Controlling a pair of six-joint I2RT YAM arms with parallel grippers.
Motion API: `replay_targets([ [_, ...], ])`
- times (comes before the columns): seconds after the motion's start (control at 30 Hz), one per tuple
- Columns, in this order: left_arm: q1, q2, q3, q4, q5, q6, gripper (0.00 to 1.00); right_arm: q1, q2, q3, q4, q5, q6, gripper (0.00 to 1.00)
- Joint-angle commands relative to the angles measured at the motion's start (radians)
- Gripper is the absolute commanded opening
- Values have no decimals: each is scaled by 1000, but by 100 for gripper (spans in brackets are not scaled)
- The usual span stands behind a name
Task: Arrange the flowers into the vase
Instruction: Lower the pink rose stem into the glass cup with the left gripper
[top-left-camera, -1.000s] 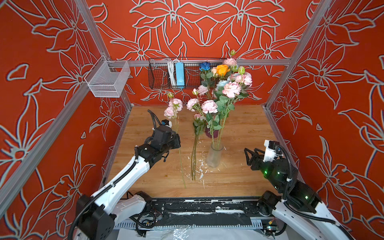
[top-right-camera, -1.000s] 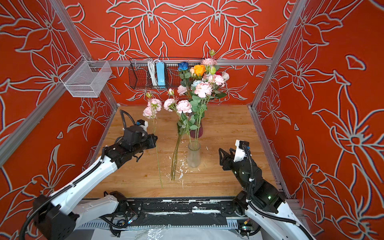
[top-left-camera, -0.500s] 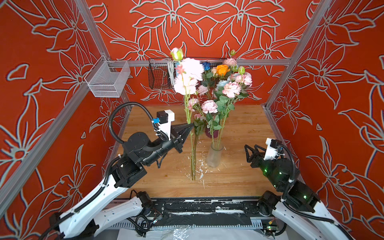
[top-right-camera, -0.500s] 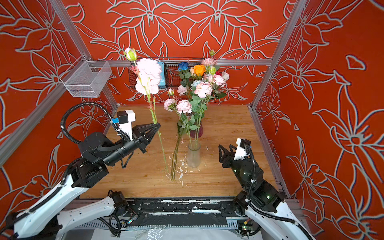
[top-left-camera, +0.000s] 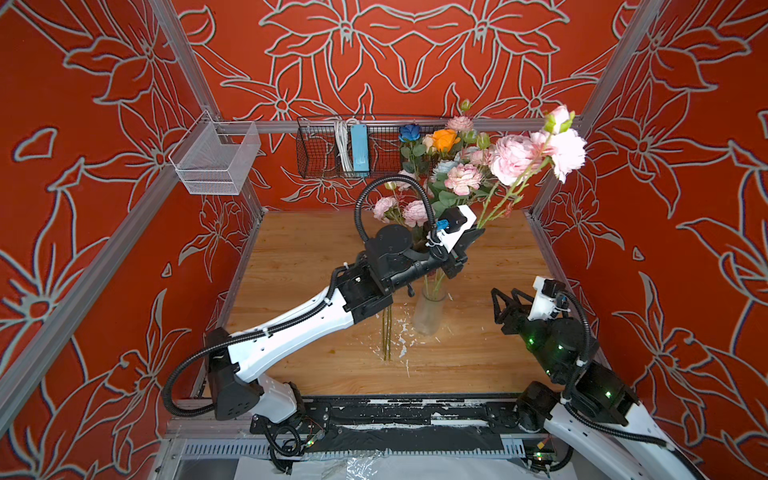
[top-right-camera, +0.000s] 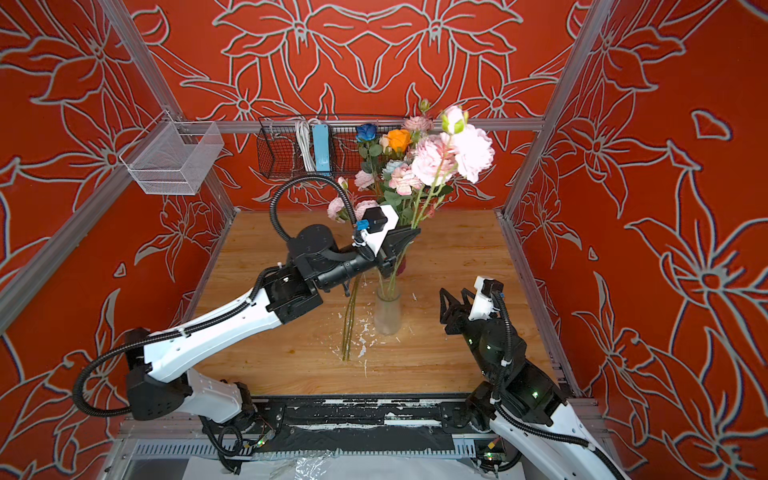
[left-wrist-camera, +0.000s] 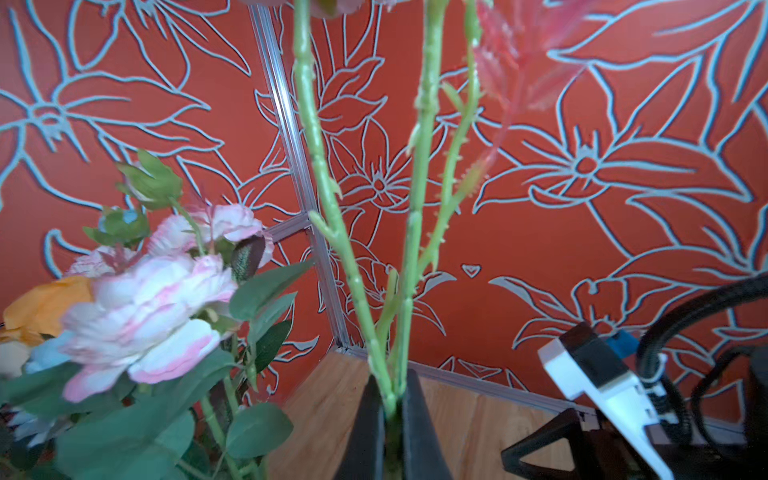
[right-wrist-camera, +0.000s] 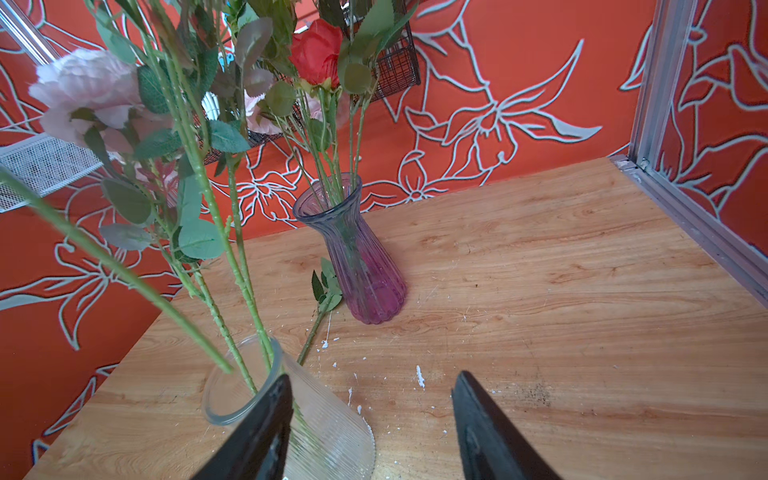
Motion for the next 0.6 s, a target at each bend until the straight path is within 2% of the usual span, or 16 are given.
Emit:
replay_targets([
  [0.0, 5, -3, 4, 106, -34, 37, 0, -3, -16, 7, 5, 27, -7, 63],
  [0.23, 12, -38, -157, 173, -63, -69, 0, -2, 5, 18, 2, 19, -14, 63],
  [0.57, 12, -102, -355, 166, -139, -190, 3, -3, 79, 34, 9, -7, -10, 63],
])
